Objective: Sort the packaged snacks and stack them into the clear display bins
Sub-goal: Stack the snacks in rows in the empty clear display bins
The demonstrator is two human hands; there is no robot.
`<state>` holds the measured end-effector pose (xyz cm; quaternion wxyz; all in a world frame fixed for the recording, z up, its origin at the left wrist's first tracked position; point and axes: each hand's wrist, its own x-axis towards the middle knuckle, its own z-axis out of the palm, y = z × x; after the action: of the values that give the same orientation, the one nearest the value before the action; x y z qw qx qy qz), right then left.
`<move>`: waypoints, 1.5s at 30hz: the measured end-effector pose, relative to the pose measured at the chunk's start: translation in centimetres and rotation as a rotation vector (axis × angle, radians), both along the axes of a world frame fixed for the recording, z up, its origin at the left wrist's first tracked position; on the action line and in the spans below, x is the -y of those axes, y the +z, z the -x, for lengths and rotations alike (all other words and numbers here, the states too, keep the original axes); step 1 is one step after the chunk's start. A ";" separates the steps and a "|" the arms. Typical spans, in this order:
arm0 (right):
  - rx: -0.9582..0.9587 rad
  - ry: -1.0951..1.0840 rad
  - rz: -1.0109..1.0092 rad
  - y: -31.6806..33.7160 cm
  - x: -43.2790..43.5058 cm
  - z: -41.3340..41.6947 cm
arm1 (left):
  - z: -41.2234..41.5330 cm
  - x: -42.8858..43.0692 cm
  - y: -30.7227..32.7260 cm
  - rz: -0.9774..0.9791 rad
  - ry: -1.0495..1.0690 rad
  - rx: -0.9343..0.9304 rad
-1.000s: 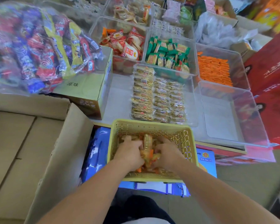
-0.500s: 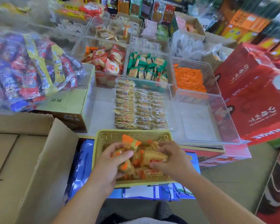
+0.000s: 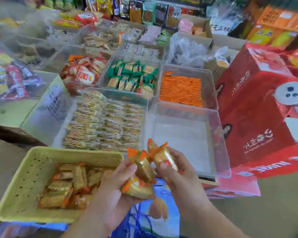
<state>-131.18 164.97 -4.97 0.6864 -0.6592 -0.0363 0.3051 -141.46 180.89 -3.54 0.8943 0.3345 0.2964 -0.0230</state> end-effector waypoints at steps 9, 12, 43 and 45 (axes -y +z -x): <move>-0.069 0.445 0.138 2.4 8.1 -7.9 | -3.8 9.5 2.4 -0.103 -0.011 -0.094; -0.091 0.485 0.122 2.9 8.1 -8.5 | -4.0 10.5 3.1 -0.141 0.026 -0.113; 0.476 0.539 0.311 0.2 4.3 -9.3 | -6.1 10.0 1.2 -0.057 0.195 -0.313; 0.407 0.506 0.280 -0.6 4.3 -10.8 | -6.7 10.2 1.2 -0.070 0.256 -0.321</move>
<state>-120.40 160.63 -5.59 0.4707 -0.7644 -0.2921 0.3299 -134.73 170.67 -2.39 0.8191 0.3170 0.4758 0.0482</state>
